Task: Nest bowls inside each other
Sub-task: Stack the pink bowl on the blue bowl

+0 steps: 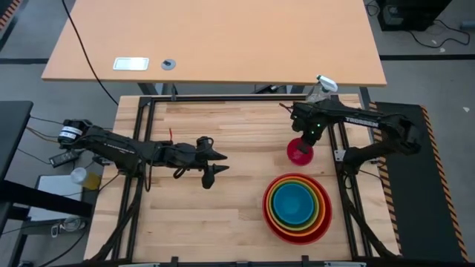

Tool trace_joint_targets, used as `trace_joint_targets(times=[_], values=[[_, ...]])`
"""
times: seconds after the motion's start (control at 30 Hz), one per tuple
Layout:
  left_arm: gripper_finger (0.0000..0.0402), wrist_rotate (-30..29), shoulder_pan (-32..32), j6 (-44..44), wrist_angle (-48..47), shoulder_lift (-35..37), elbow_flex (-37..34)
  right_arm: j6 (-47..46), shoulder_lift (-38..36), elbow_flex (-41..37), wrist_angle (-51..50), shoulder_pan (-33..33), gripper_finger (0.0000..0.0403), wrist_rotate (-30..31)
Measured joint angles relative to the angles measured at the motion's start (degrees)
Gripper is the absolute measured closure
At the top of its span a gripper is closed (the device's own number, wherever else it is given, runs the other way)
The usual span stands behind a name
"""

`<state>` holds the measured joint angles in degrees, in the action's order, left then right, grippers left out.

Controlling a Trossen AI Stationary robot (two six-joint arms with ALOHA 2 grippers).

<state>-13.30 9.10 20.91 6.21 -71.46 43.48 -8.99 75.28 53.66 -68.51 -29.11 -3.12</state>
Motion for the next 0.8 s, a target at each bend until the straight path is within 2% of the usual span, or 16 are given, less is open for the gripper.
trace_joint_targets(times=[0.17,0.3,0.53,0.67,0.8], values=[[0.0209,0.0,0.0,-0.03,-0.02,0.0,0.0,-0.89,-4.9,0.73,3.68,1.91,0.037,-7.71],[0.0209,0.0,0.0,0.38,-0.02,0.0,0.0,-5.69,-9.25,0.73,6.49,5.29,0.0367,-11.81],[0.0209,0.0,0.07,0.78,-0.03,0.0,0.0,-15.0,-14.94,0.73,8.23,17.61,0.0364,-17.27],[0.0209,0.0,0.07,0.76,-0.04,0.0,0.0,-21.57,-15.61,0.73,9.13,26.42,0.0363,-16.99],[0.0209,0.0,0.07,0.37,-0.02,0.0,0.02,-28.32,-13.66,0.73,11.13,34.92,0.0363,-12.17]])
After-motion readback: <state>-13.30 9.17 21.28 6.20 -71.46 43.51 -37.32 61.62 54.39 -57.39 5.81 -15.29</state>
